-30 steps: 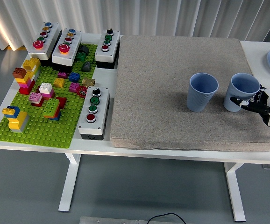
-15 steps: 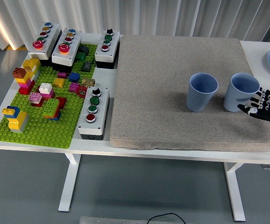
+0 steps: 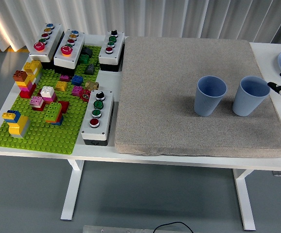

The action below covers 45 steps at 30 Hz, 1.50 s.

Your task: Pick cup pour cup place

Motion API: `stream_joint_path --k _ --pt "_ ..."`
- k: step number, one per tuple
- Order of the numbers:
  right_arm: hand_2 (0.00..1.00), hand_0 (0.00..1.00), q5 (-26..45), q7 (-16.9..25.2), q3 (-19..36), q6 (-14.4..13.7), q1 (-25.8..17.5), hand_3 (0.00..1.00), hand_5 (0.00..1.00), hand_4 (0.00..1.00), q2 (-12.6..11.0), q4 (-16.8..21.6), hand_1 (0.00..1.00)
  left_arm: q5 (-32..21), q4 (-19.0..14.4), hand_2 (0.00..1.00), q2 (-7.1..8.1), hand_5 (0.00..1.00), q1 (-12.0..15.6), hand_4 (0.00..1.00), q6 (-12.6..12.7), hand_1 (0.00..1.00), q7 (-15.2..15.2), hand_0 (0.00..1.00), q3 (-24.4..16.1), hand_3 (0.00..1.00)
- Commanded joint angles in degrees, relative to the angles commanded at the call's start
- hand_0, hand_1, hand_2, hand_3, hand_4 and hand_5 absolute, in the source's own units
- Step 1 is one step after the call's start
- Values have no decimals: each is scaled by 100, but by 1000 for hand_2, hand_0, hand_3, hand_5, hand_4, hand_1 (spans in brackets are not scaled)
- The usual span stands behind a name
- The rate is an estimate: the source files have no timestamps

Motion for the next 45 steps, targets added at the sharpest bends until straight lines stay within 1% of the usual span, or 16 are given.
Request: stream_joint_path --k 6,8,9,10,14,15,16,18,22,23,29,36,38,39,44,45 --pt "952 945 240 -21 159 -64 470 947 367 896 -418 330 885 32 0 821 35 939 20 510 5 779 8 732 -42 677" --pt "952 945 363 91 167 -294 632 947 367 896 -403 352 885 82 0 821 41 939 27 510 2 779 22 732 -73 677" --pt "871 924 401 146 169 -384 677 895 341 866 -385 345 841 91 0 821 42 940 31 511 2 777 25 732 -79 679" --pt "871 924 415 168 170 -419 695 895 341 866 -378 343 841 94 0 821 43 940 32 511 2 777 26 732 -82 679" --pt "871 924 744 459 209 -610 854 895 341 866 -51 73 841 55 0 821 31 940 49 511 6 777 31 732 -49 679" --pt "784 854 908 590 213 -640 875 858 329 855 44 -26 791 38 0 823 28 940 52 511 6 779 29 732 -32 679" --pt "784 854 998 648 215 -650 882 858 329 855 79 -63 791 32 0 823 27 940 54 511 6 779 29 732 -27 679" --pt "784 854 1367 975 166 -995 968 858 329 855 294 -296 791 22 0 823 21 940 54 511 6 779 28 732 -14 679" --pt "769 858 2115 1378 189 -1757 1146 836 356 856 510 -634 782 8 0 821 18 940 39 511 7 778 21 732 6 679" --pt "769 858 2225 1405 203 -1845 1173 836 356 856 533 -694 782 8 0 821 18 940 37 511 7 778 20 732 7 679" --pt "771 859 2682 1095 441 -1699 1332 832 404 874 549 -1013 782 -36 0 822 23 940 12 511 4 779 1 732 57 679" --pt "762 867 2501 1005 473 -1578 1355 820 432 870 516 -1022 782 -39 0 822 20 940 -12 511 0 779 -5 732 63 679" --pt "762 867 2480 943 452 -1414 1357 820 432 870 510 -1036 782 -26 0 822 18 940 -22 511 1 779 -4 732 57 679" --pt "732 868 2511 901 447 -1344 1359 775 869 854 508 -1043 767 -23 0 821 18 942 -25 512 0 778 -4 731 55 679" --pt "732 868 2539 636 480 -1055 1366 775 869 854 508 -1079 767 -6 0 821 15 942 -29 512 -2 778 -3 731 42 679" --pt "763 888 2520 617 490 -1046 1368 789 998 825 511 -1083 784 -4 0 821 13 943 -28 512 -1 778 -2 732 39 679"
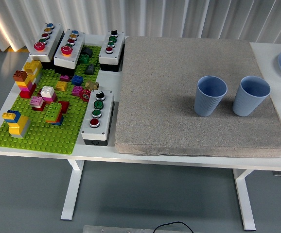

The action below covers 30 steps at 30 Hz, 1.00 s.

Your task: Pick cup pour cup place

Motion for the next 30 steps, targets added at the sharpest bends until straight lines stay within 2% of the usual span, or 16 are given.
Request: stream_joint_path --k 5,6,8,11,12,15,25,30 --pt "763 888 -71 -28 43 13 15 789 998 825 -8 -7 784 19 0 821 -2 943 2 512 0 778 3 732 -19 679" --pt "811 914 -103 -52 61 27 21 812 998 818 -12 -4 812 24 0 821 -3 946 -1 512 1 778 4 731 -22 678" --pt "811 914 -124 -53 71 24 27 812 998 818 -15 -3 812 31 0 821 -4 946 -2 512 1 778 5 731 -29 678" --pt "811 914 -182 53 77 -105 40 812 998 818 -13 17 812 48 0 821 -1 946 -4 512 -2 778 5 731 -42 678" --pt "844 926 -186 64 77 -118 41 850 998 809 -13 19 824 48 0 821 -1 942 -5 511 -2 778 5 731 -42 679" --pt "844 926 -262 138 65 -218 44 850 998 809 -3 34 824 36 0 821 -1 942 -5 511 -3 778 5 731 -30 679" --pt "855 932 -435 81 49 -193 32 863 998 803 32 29 828 59 0 821 -5 943 -4 511 2 778 3 732 -72 679" --pt "856 933 -464 142 32 -281 27 865 998 800 50 35 831 59 0 821 -3 943 -1 511 3 778 8 732 -72 679"
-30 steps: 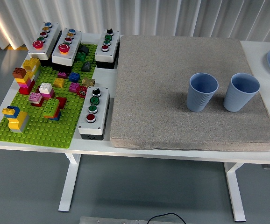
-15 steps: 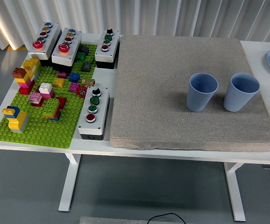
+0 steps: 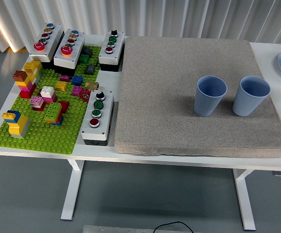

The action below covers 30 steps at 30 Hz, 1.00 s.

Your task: Pick cup pour cup place

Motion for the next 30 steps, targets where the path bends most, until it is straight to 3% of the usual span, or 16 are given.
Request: stream_joint_path --k 7,30 --pt "857 934 -90 92 -78 -172 -19 867 998 797 29 16 844 -13 0 821 2 944 21 511 -1 778 -1 732 22 680" --pt "858 946 -150 22 -68 -73 -18 866 998 787 33 29 841 60 0 821 3 944 15 511 17 779 -11 732 -49 682"
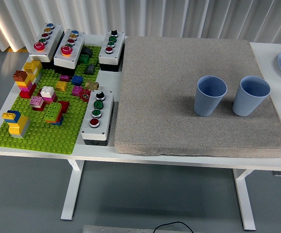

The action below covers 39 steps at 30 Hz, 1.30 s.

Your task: Pick cup pour cup place

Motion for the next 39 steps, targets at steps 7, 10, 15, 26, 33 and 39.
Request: stream_joint_path --k 7,10,15,26,33,39 --pt "857 949 7 -14 -5 14 5 867 998 786 -1 5 841 21 0 821 4 944 3 511 8 779 -2 732 -22 681" --pt "857 949 24 -9 -26 9 7 867 998 786 7 3 841 38 0 821 4 944 10 511 10 779 2 732 -41 681" --pt "858 950 26 -10 -42 21 10 867 998 786 19 -1 841 94 0 821 4 945 12 511 13 779 18 732 -88 681" --pt "857 951 14 -34 -32 45 11 867 998 783 12 9 842 149 0 821 8 944 23 511 18 778 26 732 -135 681" --pt "858 950 0 -40 -50 47 12 867 998 779 19 10 843 122 0 822 6 945 33 511 24 778 26 732 -116 681" --pt "858 951 -5 -55 -65 64 -4 868 998 779 31 5 843 175 0 821 0 944 57 512 36 778 30 732 -199 681"
